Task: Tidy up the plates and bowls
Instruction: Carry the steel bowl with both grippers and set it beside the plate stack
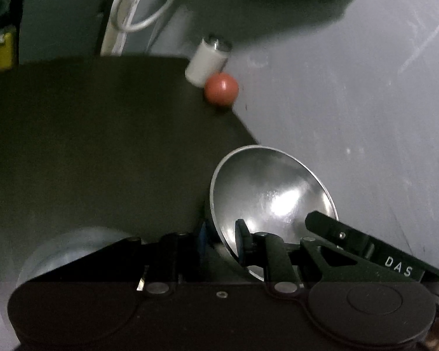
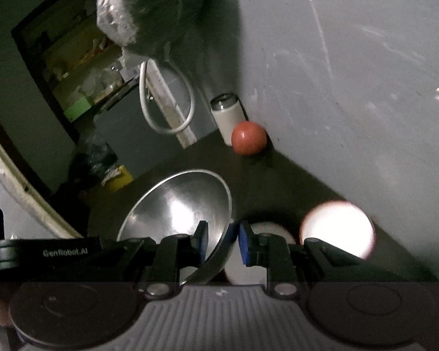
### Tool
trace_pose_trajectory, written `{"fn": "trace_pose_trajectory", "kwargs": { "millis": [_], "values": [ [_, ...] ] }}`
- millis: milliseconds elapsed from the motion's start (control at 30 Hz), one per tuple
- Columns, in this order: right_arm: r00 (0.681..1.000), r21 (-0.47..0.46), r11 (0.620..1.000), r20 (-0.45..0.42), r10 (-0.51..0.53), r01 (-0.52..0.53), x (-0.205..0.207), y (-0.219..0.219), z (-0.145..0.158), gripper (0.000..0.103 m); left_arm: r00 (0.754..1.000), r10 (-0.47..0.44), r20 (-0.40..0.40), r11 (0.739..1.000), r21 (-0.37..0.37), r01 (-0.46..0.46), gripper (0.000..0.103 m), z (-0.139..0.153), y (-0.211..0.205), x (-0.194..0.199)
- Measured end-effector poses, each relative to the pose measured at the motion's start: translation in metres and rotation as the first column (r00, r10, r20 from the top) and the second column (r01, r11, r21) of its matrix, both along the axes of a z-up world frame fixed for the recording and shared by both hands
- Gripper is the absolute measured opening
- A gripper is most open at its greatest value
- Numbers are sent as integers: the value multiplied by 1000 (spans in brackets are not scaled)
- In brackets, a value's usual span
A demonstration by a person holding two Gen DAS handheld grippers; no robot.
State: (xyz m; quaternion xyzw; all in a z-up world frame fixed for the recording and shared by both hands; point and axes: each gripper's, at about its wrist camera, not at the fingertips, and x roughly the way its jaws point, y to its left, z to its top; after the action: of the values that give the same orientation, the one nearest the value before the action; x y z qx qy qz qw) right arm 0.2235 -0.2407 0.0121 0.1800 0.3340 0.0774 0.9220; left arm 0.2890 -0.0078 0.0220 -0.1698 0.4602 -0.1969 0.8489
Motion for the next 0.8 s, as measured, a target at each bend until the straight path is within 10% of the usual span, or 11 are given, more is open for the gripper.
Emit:
{"fn": "trace_pose_trajectory", "kwargs": {
  "millis": [800],
  "values": [
    [969, 53, 994, -221, 107, -98, -118, -34, -62, 29, 985, -42, -168, 991, 116, 62, 24, -48, -26, -110]
  ]
}}
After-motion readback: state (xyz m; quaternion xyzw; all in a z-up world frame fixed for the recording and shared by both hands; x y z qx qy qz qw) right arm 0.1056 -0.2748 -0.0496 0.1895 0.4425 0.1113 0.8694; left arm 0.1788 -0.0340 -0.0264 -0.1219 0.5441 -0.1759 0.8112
